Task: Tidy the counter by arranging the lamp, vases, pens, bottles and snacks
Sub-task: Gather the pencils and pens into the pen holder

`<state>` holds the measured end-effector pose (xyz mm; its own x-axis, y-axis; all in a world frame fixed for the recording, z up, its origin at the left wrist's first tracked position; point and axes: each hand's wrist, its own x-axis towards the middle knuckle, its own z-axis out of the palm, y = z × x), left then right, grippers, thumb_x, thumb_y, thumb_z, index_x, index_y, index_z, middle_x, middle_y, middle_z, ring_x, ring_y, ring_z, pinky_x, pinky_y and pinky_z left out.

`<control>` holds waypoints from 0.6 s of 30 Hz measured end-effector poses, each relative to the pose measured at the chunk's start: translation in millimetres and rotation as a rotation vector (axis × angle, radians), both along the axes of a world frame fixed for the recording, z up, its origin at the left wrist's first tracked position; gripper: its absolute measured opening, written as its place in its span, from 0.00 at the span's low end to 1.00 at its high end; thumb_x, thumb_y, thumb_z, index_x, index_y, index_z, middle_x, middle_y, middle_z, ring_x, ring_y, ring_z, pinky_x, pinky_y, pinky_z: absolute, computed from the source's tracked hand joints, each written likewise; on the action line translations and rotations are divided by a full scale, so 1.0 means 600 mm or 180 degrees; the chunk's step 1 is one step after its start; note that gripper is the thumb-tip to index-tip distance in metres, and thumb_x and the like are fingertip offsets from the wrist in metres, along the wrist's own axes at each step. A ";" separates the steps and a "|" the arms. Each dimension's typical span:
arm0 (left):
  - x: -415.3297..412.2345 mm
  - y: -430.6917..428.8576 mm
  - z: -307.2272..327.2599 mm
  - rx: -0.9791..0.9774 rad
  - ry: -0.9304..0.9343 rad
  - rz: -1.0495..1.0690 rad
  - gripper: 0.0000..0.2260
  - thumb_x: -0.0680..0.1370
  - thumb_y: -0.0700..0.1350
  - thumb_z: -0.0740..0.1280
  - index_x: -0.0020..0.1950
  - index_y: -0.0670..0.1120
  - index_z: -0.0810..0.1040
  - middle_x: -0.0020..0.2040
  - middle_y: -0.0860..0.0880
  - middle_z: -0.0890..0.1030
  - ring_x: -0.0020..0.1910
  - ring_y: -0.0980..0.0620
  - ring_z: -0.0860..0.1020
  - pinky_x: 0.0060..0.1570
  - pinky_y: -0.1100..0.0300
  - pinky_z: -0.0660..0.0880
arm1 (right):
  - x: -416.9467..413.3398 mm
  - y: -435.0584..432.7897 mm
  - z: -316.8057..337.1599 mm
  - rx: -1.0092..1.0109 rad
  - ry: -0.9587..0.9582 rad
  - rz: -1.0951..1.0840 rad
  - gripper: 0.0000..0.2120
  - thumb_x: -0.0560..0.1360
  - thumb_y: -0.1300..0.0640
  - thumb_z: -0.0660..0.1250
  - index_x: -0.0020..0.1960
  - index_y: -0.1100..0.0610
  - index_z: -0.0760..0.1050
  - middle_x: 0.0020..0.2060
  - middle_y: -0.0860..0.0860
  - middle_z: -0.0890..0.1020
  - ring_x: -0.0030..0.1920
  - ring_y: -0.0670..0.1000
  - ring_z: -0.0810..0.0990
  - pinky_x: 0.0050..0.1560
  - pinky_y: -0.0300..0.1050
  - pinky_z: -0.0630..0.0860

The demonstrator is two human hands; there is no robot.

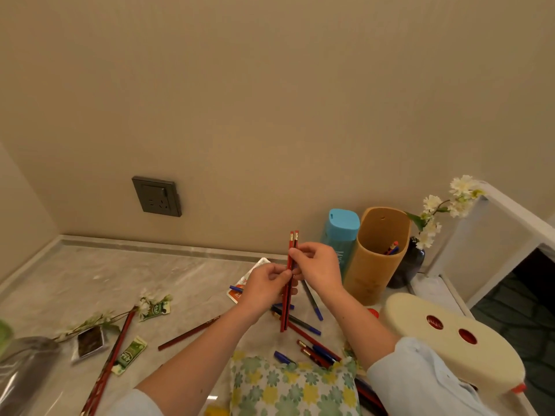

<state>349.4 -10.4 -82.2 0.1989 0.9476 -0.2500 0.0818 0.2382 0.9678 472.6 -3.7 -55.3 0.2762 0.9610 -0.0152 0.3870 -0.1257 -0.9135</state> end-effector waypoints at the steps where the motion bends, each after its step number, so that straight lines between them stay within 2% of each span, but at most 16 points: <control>1: -0.002 -0.001 -0.005 -0.0043 -0.0015 -0.0069 0.06 0.80 0.41 0.64 0.54 0.41 0.79 0.47 0.42 0.84 0.43 0.47 0.85 0.43 0.54 0.82 | 0.003 -0.002 -0.006 -0.0047 0.0058 -0.0001 0.08 0.78 0.56 0.67 0.53 0.58 0.81 0.36 0.53 0.84 0.33 0.49 0.84 0.37 0.44 0.83; 4: -0.005 -0.002 -0.019 -0.0130 0.0056 -0.0121 0.04 0.79 0.39 0.65 0.52 0.42 0.79 0.45 0.43 0.84 0.39 0.48 0.84 0.38 0.58 0.81 | 0.011 -0.014 -0.029 -0.0250 -0.0155 0.0038 0.11 0.81 0.52 0.61 0.48 0.54 0.80 0.37 0.51 0.83 0.34 0.49 0.83 0.38 0.45 0.83; 6: -0.003 -0.002 -0.027 -0.0172 0.0120 -0.0054 0.04 0.80 0.38 0.64 0.53 0.41 0.77 0.44 0.43 0.83 0.37 0.50 0.83 0.33 0.62 0.80 | 0.020 -0.021 -0.053 -0.0326 -0.0999 0.0088 0.14 0.81 0.49 0.59 0.45 0.52 0.79 0.37 0.49 0.82 0.36 0.48 0.82 0.41 0.47 0.82; 8: 0.001 -0.002 -0.034 -0.0209 0.0223 -0.0001 0.05 0.81 0.39 0.62 0.54 0.40 0.76 0.45 0.44 0.82 0.38 0.50 0.83 0.33 0.62 0.79 | 0.030 -0.027 -0.073 -0.0463 -0.1952 0.0230 0.11 0.80 0.49 0.61 0.49 0.51 0.81 0.41 0.47 0.83 0.41 0.46 0.81 0.45 0.46 0.81; 10: 0.005 -0.003 -0.042 -0.0254 0.0324 0.0000 0.06 0.81 0.40 0.61 0.55 0.41 0.75 0.47 0.43 0.82 0.41 0.49 0.84 0.37 0.60 0.80 | 0.036 -0.031 -0.087 -0.0628 -0.2395 0.0290 0.10 0.79 0.50 0.64 0.55 0.50 0.80 0.48 0.47 0.83 0.47 0.47 0.81 0.47 0.45 0.80; 14: 0.008 -0.004 -0.056 -0.0372 0.0314 0.0058 0.07 0.81 0.40 0.61 0.57 0.39 0.74 0.49 0.41 0.83 0.42 0.48 0.84 0.40 0.58 0.81 | 0.040 -0.036 -0.105 -0.0882 -0.2622 0.0329 0.08 0.77 0.51 0.67 0.55 0.49 0.79 0.49 0.48 0.82 0.48 0.49 0.80 0.48 0.46 0.81; 18: 0.007 0.000 -0.063 -0.0447 0.0227 0.0130 0.07 0.81 0.40 0.61 0.57 0.40 0.74 0.49 0.42 0.83 0.43 0.48 0.85 0.43 0.55 0.82 | 0.042 -0.033 -0.110 -0.0895 -0.2522 0.0314 0.05 0.76 0.58 0.67 0.50 0.49 0.77 0.46 0.48 0.81 0.46 0.48 0.79 0.48 0.45 0.80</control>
